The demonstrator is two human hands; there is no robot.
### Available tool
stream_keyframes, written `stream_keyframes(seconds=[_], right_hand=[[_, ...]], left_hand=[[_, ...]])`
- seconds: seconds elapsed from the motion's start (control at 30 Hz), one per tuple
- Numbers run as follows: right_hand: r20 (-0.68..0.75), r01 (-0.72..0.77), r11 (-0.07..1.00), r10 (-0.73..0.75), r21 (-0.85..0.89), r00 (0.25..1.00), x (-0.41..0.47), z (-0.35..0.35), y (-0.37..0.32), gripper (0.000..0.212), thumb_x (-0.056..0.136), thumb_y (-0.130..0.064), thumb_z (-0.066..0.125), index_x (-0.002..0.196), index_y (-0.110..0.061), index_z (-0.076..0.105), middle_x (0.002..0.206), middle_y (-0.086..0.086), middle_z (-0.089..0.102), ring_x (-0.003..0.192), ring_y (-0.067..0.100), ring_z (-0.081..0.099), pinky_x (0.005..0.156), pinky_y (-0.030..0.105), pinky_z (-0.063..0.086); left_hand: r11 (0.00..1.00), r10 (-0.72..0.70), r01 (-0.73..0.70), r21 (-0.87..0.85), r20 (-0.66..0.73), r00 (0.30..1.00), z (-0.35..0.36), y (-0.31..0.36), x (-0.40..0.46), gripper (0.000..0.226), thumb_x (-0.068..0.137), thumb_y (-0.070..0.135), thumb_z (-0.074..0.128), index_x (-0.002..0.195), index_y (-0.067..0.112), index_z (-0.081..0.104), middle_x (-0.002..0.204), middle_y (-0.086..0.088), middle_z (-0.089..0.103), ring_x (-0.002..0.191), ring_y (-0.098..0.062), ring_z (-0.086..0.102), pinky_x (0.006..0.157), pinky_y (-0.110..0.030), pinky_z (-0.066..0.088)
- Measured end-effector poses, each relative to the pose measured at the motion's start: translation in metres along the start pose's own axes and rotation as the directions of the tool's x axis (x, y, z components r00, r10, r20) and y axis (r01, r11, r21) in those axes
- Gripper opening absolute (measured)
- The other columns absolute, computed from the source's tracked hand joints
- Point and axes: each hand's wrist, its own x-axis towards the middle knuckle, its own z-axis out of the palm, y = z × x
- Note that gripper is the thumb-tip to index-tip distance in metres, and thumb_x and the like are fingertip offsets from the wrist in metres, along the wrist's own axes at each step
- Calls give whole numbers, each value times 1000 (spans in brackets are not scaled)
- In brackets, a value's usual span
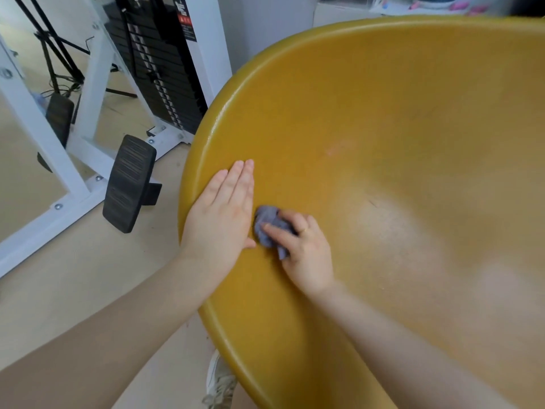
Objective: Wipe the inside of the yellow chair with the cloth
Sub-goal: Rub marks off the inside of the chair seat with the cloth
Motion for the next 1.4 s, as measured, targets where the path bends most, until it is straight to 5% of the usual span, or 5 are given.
stream_keyframes(seconds=[0.23,0.53,0.7,0.97,1.4], right_hand=[[-323,-390,921,363,-23,874,96,-2,51,40,68,4,45,91,-13,73,106,13,65,81,38,55,63,25,35],[-74,-152,987,148,-53,986,5,3,31,38,69,-11,40,98,-21,62,112,7,53,79,33,53,69,31,42],[-107,-103,989,92,-103,990,12,0,44,36,71,-9,42,94,-19,69,109,4,58,79,25,43,61,32,47],[-423,-418,899,332,-129,843,116,-14,92,43,65,-9,34,87,-14,71,104,11,65,76,37,54,61,33,45],[78,-11,983,26,-185,997,13,-23,83,37,67,-9,40,93,-18,65,104,9,63,82,29,50,67,36,46]], left_hand=[[999,31,-31,6,21,999,3,3,1,106,85,55,51,144,-6,-13,154,-18,-16,144,-29,-9,115,-38,-8],[999,-34,34,8,-20,999,-13,13,25,107,52,70,69,135,6,48,139,-9,49,127,-22,48,107,-34,34],[999,30,-31,-29,-31,999,-7,25,57,96,88,49,51,146,-5,-4,154,-22,-8,143,-33,-2,116,-42,0],[997,59,-61,-54,-33,998,9,22,60,104,86,56,48,144,-5,-13,153,-21,-15,143,-34,-8,115,-42,-4],[980,84,-92,-179,-51,995,9,47,76,105,83,57,53,146,-4,-5,155,-18,-13,143,-30,-8,115,-40,-6]])
